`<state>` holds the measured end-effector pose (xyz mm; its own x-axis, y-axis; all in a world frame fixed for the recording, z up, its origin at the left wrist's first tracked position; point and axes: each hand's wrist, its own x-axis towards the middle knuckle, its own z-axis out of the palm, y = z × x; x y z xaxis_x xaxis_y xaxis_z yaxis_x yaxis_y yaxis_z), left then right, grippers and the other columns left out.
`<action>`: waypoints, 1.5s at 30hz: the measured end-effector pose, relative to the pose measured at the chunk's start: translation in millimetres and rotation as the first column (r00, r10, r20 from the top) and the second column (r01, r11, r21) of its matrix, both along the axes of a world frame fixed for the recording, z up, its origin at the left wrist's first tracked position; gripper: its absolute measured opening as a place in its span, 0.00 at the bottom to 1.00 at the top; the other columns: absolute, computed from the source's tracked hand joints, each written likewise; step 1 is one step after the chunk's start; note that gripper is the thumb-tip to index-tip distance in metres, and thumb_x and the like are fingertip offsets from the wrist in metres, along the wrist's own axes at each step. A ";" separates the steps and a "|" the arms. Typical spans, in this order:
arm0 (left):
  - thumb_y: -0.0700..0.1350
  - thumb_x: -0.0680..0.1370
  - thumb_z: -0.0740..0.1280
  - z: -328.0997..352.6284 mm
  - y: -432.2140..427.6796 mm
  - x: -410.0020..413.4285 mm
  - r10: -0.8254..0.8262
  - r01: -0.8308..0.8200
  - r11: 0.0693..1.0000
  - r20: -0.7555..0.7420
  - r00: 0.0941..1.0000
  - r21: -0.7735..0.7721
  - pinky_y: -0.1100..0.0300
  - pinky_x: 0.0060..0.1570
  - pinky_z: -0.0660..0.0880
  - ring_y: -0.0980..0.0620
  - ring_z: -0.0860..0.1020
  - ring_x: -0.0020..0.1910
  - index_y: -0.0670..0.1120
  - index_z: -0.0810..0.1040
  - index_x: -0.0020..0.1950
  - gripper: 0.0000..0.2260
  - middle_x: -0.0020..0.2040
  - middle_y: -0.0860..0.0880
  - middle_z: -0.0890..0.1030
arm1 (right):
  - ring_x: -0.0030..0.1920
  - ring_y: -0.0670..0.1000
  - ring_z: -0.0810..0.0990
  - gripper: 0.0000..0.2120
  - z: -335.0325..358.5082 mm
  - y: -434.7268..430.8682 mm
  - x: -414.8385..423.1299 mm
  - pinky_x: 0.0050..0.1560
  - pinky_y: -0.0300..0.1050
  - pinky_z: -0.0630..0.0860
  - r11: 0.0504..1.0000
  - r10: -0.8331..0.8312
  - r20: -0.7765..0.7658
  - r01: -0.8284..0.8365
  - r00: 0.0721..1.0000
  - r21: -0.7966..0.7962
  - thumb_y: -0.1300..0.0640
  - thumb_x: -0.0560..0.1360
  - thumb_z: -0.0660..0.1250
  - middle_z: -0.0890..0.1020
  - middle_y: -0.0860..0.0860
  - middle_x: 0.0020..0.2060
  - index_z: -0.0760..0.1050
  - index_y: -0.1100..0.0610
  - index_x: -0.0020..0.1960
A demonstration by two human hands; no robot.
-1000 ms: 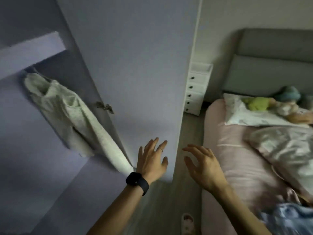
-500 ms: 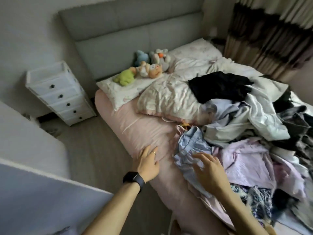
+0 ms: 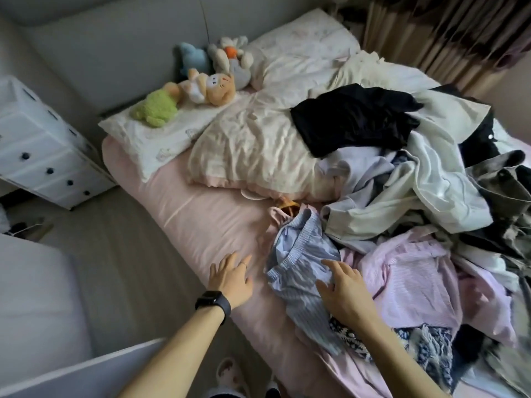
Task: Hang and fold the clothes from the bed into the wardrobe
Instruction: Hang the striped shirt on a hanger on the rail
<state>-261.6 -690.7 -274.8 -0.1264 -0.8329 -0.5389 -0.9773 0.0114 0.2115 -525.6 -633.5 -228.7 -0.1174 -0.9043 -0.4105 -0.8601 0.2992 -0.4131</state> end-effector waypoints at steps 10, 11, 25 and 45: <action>0.57 0.82 0.57 -184.2 -57.1 20.7 -0.064 0.056 0.994 0.080 0.995 0.097 0.38 0.76 0.45 0.43 0.40 0.80 0.59 0.45 0.81 0.31 0.81 0.50 0.37 | 0.80 0.62 0.45 0.47 -159.6 -122.3 3.6 0.77 0.57 0.54 0.947 0.305 -0.416 -0.320 0.857 0.036 0.58 0.73 0.66 0.40 0.58 0.80 0.42 0.42 0.81; 0.58 0.82 0.57 -200.6 -59.9 21.0 -0.070 0.062 0.993 0.071 0.995 0.100 0.37 0.76 0.45 0.42 0.39 0.80 0.60 0.45 0.81 0.31 0.81 0.51 0.36 | 0.80 0.62 0.43 0.48 -173.8 -136.1 0.1 0.77 0.59 0.53 0.936 0.320 -0.461 -0.350 0.828 0.021 0.58 0.73 0.67 0.37 0.57 0.80 0.40 0.42 0.81; 0.50 0.81 0.62 -218.0 -72.3 34.4 -0.026 0.049 0.954 -0.082 0.996 0.294 0.47 0.72 0.65 0.43 0.54 0.79 0.55 0.53 0.81 0.31 0.82 0.49 0.47 | 0.64 0.59 0.71 0.23 -164.1 -168.5 -15.2 0.62 0.54 0.69 0.899 0.407 -0.599 -0.419 0.689 0.129 0.49 0.77 0.65 0.73 0.54 0.64 0.68 0.51 0.71; 0.38 0.77 0.68 233.9 -128.6 59.1 0.151 -0.413 0.900 -0.787 0.598 -0.142 0.60 0.50 0.78 0.48 0.81 0.53 0.52 0.77 0.60 0.14 0.50 0.54 0.82 | 0.44 0.61 0.79 0.07 281.7 -163.1 72.3 0.36 0.50 0.72 0.629 -0.012 -0.171 -0.126 0.985 -0.767 0.51 0.80 0.63 0.81 0.49 0.48 0.70 0.45 0.57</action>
